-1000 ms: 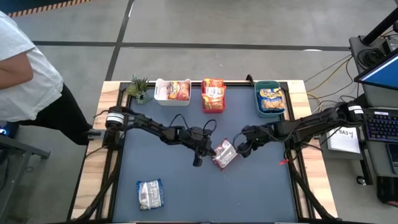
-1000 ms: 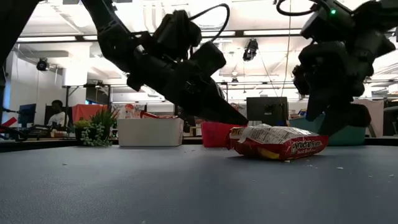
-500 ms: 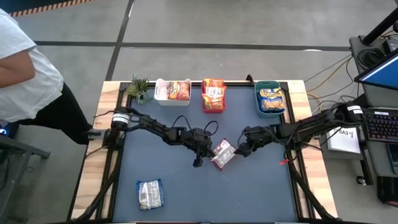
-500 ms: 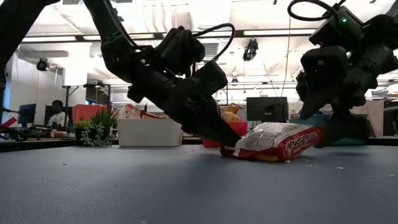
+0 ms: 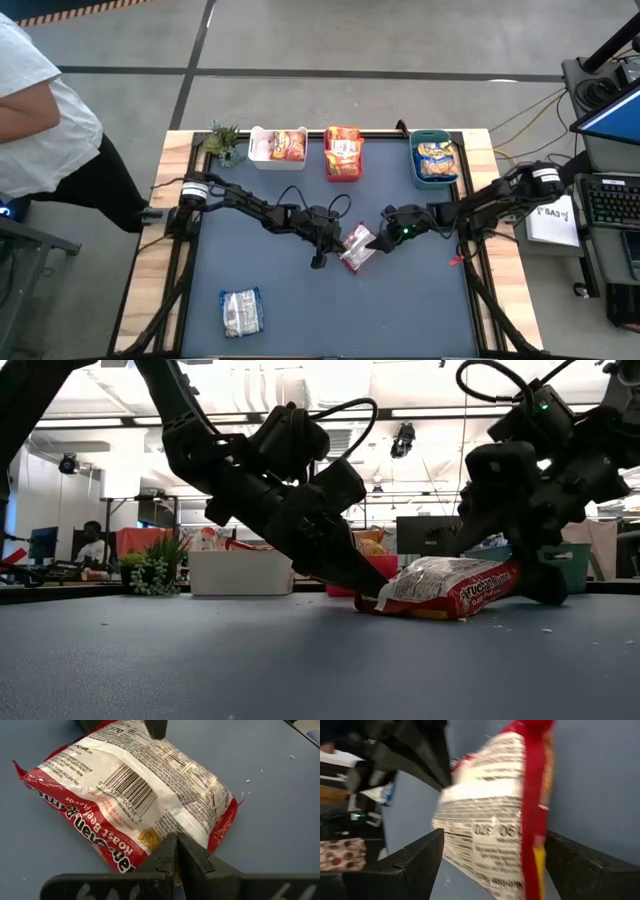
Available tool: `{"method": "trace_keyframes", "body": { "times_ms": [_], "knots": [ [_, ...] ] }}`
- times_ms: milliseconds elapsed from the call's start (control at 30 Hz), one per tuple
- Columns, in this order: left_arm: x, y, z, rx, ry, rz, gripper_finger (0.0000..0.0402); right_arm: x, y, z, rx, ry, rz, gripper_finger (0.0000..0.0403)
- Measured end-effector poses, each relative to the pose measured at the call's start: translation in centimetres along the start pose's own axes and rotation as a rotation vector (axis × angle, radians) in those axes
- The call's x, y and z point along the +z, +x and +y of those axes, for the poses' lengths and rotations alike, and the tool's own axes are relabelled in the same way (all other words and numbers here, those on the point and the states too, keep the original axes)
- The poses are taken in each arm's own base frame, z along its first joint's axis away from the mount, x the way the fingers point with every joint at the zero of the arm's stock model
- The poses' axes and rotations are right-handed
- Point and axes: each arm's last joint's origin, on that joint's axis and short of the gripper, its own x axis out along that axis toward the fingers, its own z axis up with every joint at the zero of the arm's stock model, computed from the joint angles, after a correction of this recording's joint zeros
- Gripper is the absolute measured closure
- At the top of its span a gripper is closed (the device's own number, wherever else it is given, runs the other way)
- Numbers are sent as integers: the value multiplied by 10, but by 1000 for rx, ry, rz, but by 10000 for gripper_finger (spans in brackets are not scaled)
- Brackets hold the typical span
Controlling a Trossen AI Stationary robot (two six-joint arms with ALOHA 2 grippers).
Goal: Sort Maruchan noodles
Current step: Put the red noodle pack into the white bin
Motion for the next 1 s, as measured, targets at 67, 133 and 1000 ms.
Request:
{"method": "trace_keyframes", "body": {
  "times_ms": [67, 133, 1000],
  "knots": [
    [0, 0, 0, 1, 0, 0, 402, 1, 5, -1, 27, -9, -14, 98],
    [0, 0, 0, 2, 0, 1, 402, 1, 7, 0, 49, -16, -21, 102],
    [5, -4, -1, 12, 4, -9, 402, 3, 8, 4, 106, -85, -39, 275]
  ]
}}
